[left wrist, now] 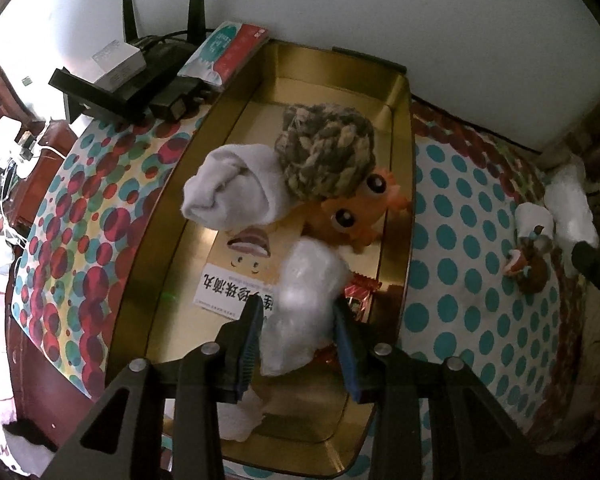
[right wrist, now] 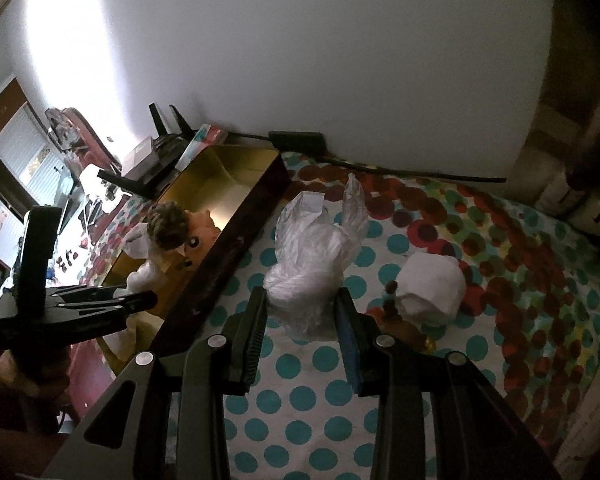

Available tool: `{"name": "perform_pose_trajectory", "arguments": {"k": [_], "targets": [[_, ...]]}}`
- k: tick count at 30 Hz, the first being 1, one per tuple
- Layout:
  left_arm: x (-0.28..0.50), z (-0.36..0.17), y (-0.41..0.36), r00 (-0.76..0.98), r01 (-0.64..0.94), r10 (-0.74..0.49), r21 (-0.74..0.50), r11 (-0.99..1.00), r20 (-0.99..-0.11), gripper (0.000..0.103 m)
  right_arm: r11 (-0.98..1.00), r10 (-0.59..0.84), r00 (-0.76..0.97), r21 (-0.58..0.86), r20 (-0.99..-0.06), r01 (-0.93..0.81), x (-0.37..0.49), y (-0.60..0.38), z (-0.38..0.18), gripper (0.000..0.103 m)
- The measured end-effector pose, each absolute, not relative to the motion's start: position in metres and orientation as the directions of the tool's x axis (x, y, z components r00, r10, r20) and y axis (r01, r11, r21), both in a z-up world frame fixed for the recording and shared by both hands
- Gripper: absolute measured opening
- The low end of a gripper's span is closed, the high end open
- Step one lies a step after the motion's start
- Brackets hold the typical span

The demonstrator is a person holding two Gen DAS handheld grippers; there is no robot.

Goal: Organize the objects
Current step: 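Carry cotton ball into gold tray and open left tool while right holds bag, then lower clear plastic bag into gold tray and open right tool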

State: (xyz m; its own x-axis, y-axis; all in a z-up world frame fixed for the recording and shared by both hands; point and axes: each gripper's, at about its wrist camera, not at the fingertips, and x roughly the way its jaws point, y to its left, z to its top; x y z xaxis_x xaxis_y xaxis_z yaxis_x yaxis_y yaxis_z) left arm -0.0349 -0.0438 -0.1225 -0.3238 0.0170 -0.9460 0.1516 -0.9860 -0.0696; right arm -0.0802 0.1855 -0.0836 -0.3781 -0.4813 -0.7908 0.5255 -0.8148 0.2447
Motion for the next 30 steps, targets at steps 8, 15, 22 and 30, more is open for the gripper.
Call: {"name": "perform_pose_trajectory", "arguments": {"k": [8,15,22,30], "targets": [[-0.024,-0.117,-0.049,-0.359,0.171,-0.008,-0.057,-0.984,-0.933,0.039,-0.784,-0.495,-0.345,0.239,-0.797,0.573,-0.077,0.163,-0.083,0.032],[-0.006,-0.106,-0.066,-0.403,0.226,-0.005,-0.095,-0.97,-0.915,0.04,-0.702,-0.533,-0.294,0.221,-0.793,0.677,-0.063,0.123,-0.077,0.032],[0.004,-0.092,-0.071,-0.466,0.204,-0.016,-0.09,-0.975,-0.885,0.04,-0.599,-0.547,-0.209,0.205,-0.811,0.774,-0.047,0.076,-0.081,0.032],[0.012,-0.091,-0.079,-0.468,0.188,-0.028,-0.069,-0.98,-0.883,0.04,-0.544,-0.548,-0.118,0.245,-0.828,0.803,-0.043,0.035,-0.096,0.032]]}}
